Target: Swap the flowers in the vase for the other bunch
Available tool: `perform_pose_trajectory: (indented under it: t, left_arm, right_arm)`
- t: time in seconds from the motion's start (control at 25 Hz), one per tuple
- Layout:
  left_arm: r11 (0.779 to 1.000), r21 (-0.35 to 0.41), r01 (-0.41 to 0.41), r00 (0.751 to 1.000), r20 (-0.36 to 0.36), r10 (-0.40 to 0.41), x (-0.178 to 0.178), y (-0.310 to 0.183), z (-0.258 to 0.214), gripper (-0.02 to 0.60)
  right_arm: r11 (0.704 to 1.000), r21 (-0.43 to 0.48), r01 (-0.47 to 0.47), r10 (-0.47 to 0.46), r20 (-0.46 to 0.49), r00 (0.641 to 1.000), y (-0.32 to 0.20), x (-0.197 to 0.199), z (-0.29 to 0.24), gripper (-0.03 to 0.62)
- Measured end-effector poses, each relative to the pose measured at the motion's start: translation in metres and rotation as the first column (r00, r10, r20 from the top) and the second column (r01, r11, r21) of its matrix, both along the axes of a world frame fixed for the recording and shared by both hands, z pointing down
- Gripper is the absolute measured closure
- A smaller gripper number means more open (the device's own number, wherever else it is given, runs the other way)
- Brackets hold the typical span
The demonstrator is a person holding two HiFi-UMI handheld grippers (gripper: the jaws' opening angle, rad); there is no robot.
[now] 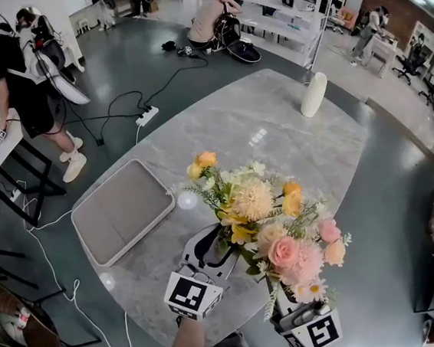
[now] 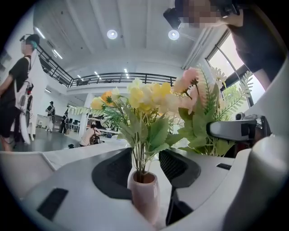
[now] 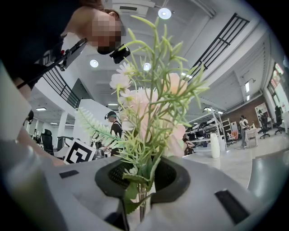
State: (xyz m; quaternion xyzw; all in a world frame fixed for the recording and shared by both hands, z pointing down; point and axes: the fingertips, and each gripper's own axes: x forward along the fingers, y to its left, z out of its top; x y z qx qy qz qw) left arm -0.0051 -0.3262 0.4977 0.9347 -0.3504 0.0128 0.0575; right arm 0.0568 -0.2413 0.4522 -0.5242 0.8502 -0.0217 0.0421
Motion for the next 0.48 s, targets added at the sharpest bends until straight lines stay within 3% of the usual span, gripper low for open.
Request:
perform_pose_trajectory:
  t: [0.2,0.48]
  left_arm:
    - [1.0,0.019,0.022,1.0,-0.016,-0.022,-0.006,0.0,-0.005,0.444]
    - [0.996,0.039,0.081,0.996,-0.036,-0.08,-0.012,-0.003,-0.022,0.469]
  right_arm:
    - [1.0,0.001,-0.002,0.002,0.017,1.0,0.001,-0.001,-0.004,0.499]
    - [1.0,0.027,-0.003,0.002,0.026,1.0,0.003,0.002,-0.022,0.499]
